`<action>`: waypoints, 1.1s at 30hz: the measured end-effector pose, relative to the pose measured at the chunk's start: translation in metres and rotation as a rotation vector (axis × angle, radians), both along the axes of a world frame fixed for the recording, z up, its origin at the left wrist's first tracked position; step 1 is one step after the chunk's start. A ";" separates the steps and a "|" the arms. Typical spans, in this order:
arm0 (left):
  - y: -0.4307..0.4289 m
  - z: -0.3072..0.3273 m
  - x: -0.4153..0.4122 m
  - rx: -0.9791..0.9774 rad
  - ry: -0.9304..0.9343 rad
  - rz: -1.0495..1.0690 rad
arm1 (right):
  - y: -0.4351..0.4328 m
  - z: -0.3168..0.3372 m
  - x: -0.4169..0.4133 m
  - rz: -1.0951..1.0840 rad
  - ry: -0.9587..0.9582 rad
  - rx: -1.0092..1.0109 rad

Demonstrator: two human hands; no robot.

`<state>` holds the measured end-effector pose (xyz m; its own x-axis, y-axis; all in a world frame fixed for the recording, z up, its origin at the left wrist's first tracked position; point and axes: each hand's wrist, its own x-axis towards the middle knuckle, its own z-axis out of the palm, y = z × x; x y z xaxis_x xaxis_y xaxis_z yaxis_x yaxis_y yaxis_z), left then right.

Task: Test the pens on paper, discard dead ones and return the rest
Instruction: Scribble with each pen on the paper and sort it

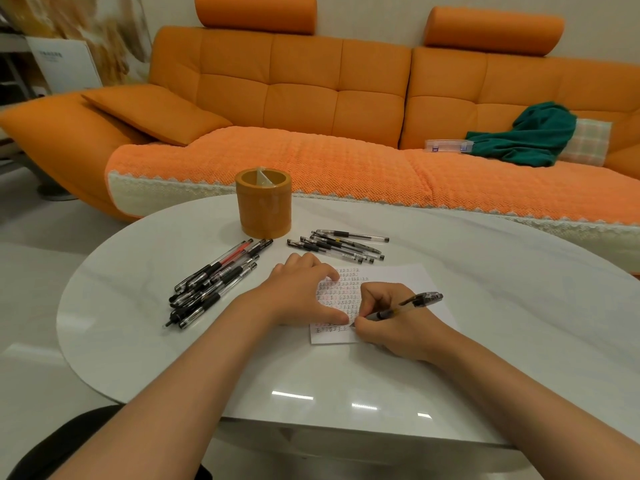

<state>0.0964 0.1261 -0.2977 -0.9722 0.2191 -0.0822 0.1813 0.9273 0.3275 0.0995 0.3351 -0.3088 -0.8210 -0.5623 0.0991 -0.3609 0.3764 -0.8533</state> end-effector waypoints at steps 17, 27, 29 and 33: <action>0.001 0.002 0.001 -0.009 -0.006 0.005 | 0.000 0.001 0.001 0.005 -0.005 0.007; 0.001 0.001 0.000 0.005 -0.009 0.012 | 0.000 0.003 0.001 0.024 0.000 0.044; 0.000 0.001 -0.001 0.006 -0.013 0.011 | -0.001 0.003 0.001 0.024 0.014 0.051; 0.001 0.002 -0.001 0.000 -0.016 0.012 | -0.001 0.003 0.002 0.020 -0.001 0.039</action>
<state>0.0951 0.1272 -0.2961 -0.9733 0.2075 -0.0980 0.1650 0.9295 0.3299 0.1010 0.3344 -0.3058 -0.8098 -0.5818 0.0759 -0.3678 0.4027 -0.8382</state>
